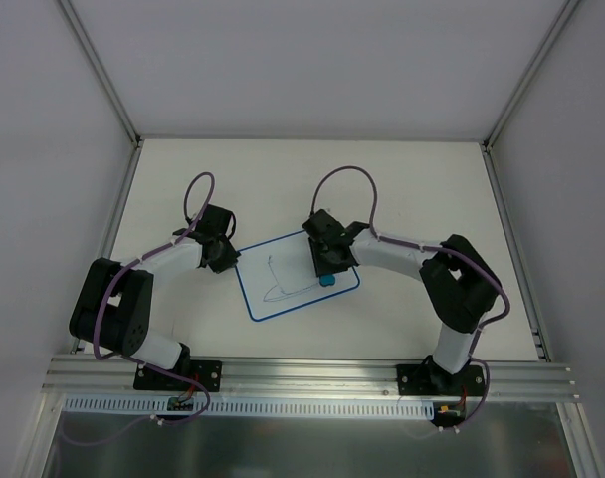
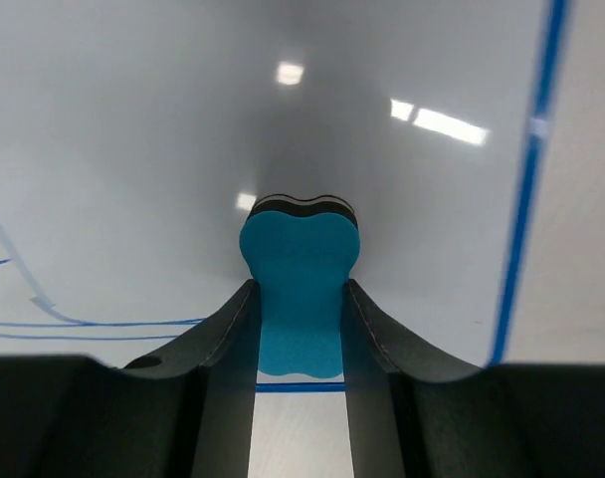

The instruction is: Erase the whiteboard

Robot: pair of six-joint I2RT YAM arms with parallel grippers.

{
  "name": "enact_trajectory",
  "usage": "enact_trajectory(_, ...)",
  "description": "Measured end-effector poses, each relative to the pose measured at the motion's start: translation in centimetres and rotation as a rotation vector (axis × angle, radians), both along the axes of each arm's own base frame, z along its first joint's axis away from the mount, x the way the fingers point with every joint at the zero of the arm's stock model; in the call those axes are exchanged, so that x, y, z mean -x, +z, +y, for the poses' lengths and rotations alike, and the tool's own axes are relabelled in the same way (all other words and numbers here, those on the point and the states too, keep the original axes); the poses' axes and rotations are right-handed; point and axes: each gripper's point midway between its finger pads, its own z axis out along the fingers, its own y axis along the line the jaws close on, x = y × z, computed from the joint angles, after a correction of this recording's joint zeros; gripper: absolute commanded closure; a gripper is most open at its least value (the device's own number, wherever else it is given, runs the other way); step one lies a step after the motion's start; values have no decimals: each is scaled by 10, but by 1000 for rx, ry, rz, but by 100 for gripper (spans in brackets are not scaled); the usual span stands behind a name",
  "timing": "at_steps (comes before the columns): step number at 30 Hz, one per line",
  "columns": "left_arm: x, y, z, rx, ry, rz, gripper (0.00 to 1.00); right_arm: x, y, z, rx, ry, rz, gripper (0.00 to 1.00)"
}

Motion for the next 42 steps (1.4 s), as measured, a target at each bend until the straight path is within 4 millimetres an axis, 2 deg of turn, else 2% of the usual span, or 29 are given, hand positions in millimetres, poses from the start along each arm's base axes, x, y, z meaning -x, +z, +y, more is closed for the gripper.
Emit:
enact_trajectory(4, 0, 0, 0, 2, 3, 0, 100, 22, 1, 48, -31, 118, 17, 100)
enact_trajectory(7, 0, 0, 0, 4, 6, 0, 100, 35, 1, 72, -48, 175, 28, 100)
enact_trajectory(9, 0, 0, 0, 4, 7, 0, 100, 40, 0, 79, -53, 192, 31, 100)
enact_trajectory(13, 0, 0, 0, 5, 10, 1, 100, 38, 0, 77, -77, 168, 45, 100)
enact_trajectory(16, 0, 0, -1, 8, 11, 1, 100, 31, 0, 60, -105, 111, 54, 100)
enact_trajectory(24, 0, 0, -2, 14, 9, 3, 100, -8, -1, -37, -77, -160, 40, 100)
enact_trajectory(26, 0, 0, -2, 16, 9, 3, 100, -10, 0, -48, -71, -185, 35, 100)
enact_trajectory(30, 0, 0, -3, 19, 10, 3, 100, -6, 0, -44, -42, -159, 14, 100)
enact_trajectory(32, 0, 0, -3, 20, 9, 3, 100, -1, 0, -35, -20, -124, 14, 100)
enact_trajectory(34, 0, 0, -4, 23, 8, 4, 100, 5, 0, -15, -10, -73, 18, 100)
enact_trajectory(42, 1, 0, -5, 30, 6, 6, 100, 33, 2, 106, -96, 151, 42, 100)
